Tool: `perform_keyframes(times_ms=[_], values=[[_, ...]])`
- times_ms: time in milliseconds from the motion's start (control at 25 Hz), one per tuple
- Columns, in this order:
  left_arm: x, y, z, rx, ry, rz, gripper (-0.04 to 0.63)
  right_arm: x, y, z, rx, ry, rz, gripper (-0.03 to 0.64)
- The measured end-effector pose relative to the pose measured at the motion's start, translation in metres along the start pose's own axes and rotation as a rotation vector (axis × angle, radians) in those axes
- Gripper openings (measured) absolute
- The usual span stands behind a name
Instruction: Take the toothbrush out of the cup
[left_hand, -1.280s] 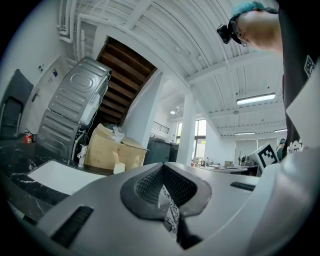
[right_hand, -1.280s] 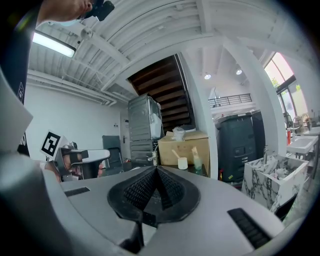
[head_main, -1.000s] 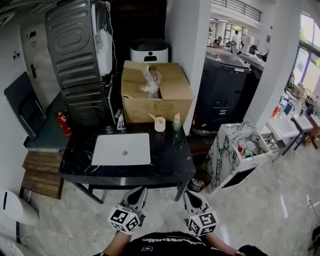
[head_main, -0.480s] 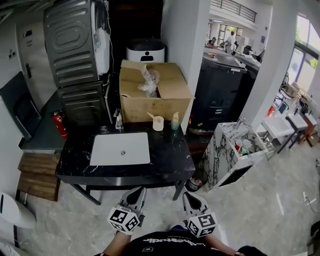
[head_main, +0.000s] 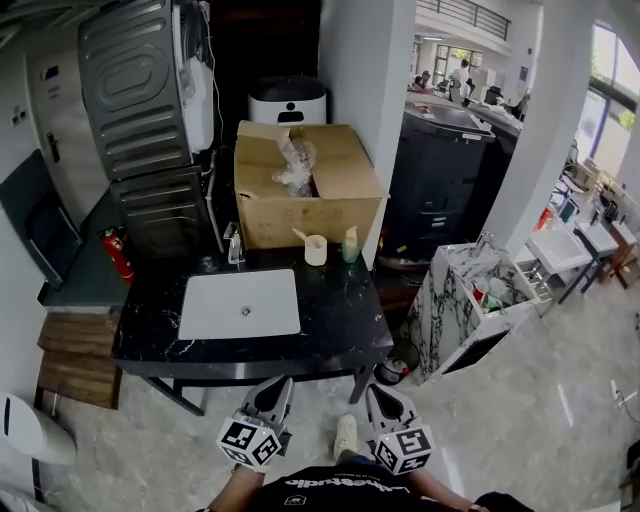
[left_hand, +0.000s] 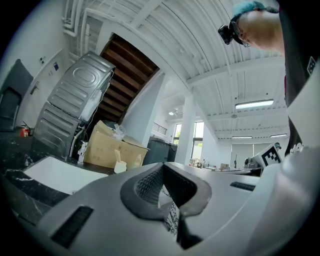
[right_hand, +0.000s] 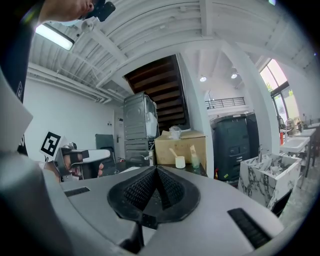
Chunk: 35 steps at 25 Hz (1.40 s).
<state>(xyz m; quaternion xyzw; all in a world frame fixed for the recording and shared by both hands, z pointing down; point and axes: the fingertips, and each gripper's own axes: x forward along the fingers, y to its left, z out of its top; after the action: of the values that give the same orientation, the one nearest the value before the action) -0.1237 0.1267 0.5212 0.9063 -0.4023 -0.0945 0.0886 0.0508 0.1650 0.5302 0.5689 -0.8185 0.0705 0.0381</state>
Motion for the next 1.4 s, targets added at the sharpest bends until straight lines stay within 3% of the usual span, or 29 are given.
perform_keyframes(times_ms=[400, 1040, 1400], values=[[0.065, 0.037, 0.002, 0.01, 0.012, 0.017, 0.014, 0.066, -0.043, 0.009, 0.01, -0.011, 0.012, 0.035], [0.243, 0.089, 0.026, 0.032, -0.017, 0.046, 0.014, 0.205, -0.173, 0.063, 0.02, -0.038, 0.085, 0.037], [0.285, 0.1, 0.025, 0.054, -0.003, 0.076, 0.014, 0.242, -0.208, 0.072, 0.033, -0.025, 0.118, 0.035]])
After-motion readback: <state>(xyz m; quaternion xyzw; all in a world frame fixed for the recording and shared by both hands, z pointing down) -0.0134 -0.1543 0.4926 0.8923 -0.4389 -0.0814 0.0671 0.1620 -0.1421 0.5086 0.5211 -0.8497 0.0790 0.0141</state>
